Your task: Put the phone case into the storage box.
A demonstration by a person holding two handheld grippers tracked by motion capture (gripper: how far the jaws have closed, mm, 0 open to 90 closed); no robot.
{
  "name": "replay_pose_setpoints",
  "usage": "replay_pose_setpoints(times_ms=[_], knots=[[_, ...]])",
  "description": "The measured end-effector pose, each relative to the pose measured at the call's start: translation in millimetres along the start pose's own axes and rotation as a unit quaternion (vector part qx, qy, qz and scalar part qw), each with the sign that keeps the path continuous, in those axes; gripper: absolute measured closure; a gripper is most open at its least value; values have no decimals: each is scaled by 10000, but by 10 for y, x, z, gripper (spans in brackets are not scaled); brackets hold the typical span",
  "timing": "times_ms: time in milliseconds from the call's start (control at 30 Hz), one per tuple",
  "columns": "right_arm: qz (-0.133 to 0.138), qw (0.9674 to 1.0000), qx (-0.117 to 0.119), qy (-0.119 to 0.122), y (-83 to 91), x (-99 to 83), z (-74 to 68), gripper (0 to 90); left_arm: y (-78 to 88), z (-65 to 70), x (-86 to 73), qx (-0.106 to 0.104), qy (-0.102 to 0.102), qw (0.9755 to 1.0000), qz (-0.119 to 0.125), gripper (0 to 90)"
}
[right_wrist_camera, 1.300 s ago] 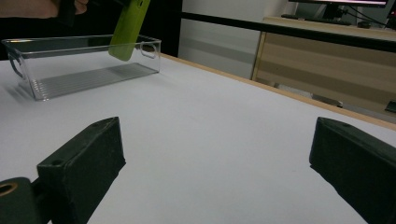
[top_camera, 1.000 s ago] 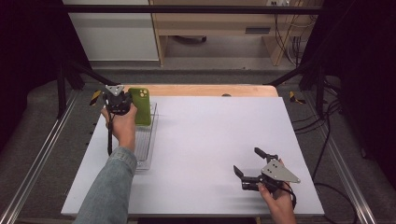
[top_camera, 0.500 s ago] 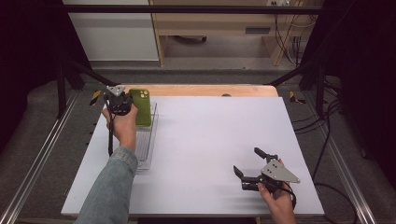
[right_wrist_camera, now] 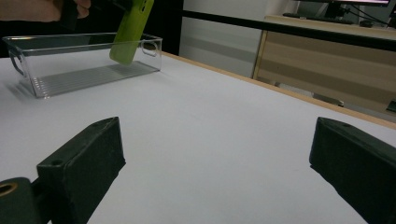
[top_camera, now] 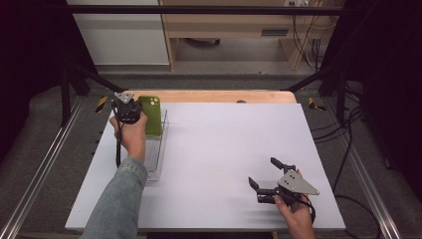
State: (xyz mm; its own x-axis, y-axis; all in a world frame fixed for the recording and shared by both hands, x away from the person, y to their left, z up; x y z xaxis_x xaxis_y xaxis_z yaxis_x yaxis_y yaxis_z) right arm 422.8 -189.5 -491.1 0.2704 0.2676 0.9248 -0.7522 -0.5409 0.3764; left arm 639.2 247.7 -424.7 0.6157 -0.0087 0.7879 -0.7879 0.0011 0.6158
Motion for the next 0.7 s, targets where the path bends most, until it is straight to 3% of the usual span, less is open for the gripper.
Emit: replay_pose_setpoints(times_ms=[700], knots=[[-7, 10000, 10, -2, -4, 0, -7, 34, -51, 12, -34, -27, 19, 10000, -16, 876]])
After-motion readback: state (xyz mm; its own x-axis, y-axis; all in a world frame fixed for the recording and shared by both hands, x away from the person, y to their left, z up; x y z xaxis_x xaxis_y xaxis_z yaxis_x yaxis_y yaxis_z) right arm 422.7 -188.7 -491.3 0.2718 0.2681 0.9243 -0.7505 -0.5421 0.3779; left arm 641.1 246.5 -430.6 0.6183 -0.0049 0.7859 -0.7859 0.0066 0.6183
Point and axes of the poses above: each handheld gripper's, and its own axes: y roughly backward along the jaws, x roughly out of its top, z roughly to its right, the point moved 4 cm from there along -y, roughly forward along the jaws, and after that the axes turned 12 degrees about -z, right-handed, at the moved point
